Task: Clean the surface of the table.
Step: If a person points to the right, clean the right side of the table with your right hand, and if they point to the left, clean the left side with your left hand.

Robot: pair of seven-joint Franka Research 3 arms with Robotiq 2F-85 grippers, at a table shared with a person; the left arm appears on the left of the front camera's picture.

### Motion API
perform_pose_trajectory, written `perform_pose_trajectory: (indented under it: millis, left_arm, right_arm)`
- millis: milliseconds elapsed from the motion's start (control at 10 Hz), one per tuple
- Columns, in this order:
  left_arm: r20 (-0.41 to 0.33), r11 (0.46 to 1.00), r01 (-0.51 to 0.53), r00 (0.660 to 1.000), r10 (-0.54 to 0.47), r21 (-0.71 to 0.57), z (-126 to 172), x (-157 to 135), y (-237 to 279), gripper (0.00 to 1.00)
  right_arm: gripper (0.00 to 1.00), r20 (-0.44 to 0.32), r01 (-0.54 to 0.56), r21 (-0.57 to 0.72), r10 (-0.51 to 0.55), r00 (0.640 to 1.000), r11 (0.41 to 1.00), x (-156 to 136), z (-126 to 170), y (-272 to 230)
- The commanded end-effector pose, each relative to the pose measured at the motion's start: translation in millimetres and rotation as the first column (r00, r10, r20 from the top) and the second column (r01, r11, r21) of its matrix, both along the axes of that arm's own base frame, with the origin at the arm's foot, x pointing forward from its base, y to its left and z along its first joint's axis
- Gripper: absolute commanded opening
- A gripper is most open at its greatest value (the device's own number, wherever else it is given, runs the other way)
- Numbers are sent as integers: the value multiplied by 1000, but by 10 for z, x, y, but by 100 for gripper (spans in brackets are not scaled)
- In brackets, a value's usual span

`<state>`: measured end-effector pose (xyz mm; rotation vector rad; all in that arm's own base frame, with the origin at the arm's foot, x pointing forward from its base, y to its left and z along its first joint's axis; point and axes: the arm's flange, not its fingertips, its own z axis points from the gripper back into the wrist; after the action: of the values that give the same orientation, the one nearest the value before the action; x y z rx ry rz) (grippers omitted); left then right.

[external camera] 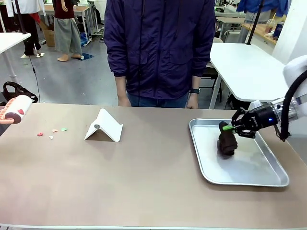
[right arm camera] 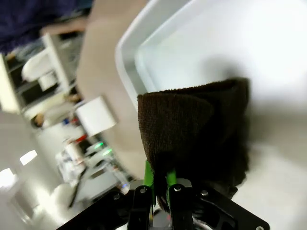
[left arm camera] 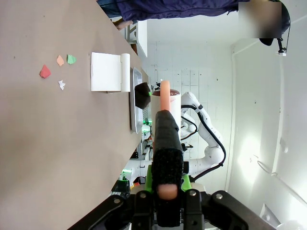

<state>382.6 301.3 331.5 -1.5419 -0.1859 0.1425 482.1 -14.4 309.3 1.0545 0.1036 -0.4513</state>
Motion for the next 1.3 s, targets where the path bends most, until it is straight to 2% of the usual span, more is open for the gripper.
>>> perform_pose_trajectory:
  millis: [0, 200, 400, 500, 600, 700, 800, 1200]
  left_arm:
    - [24, 1000, 5, 1000, -5, -13, 30, -33, -10, 0]
    - [24, 1000, 5, 1000, -5, -13, 30, -33, -10, 0]
    - [24, 1000, 5, 1000, -5, -13, 30, -33, -10, 0]
    - [24, 1000, 5, 1000, -5, -13, 30, -33, -10, 0]
    - [24, 1000, 5, 1000, -5, -13, 30, -33, -10, 0]
    - [24, 1000, 5, 1000, -5, -13, 30, -33, -10, 0]
    - [24, 1000, 5, 1000, -5, -13, 30, -33, -10, 0]
    - [24, 1000, 5, 1000, -5, -13, 30, -33, -10, 0]
  right_arm:
    - [11, 46, -56, 271, 45, 998, 961, -20, -9, -139]
    - [11, 149, -109, 480, 41, 988, 870, -181, 107, -313]
    - [11, 286, -240, 582, 81, 955, 777, -490, 263, -539]
    - [11, 325, -259, 591, 67, 943, 764, -650, 311, -651]
    - [11, 281, -108, 541, -59, 958, 834, -755, 305, -748]
    - [11, 306, -112, 488, -50, 951, 866, -841, 290, -782]
    - [11, 282, -179, 583, 9, 959, 793, -617, 334, -700]
    - [11, 282, -179, 583, 9, 959, 793, -617, 334, -700]
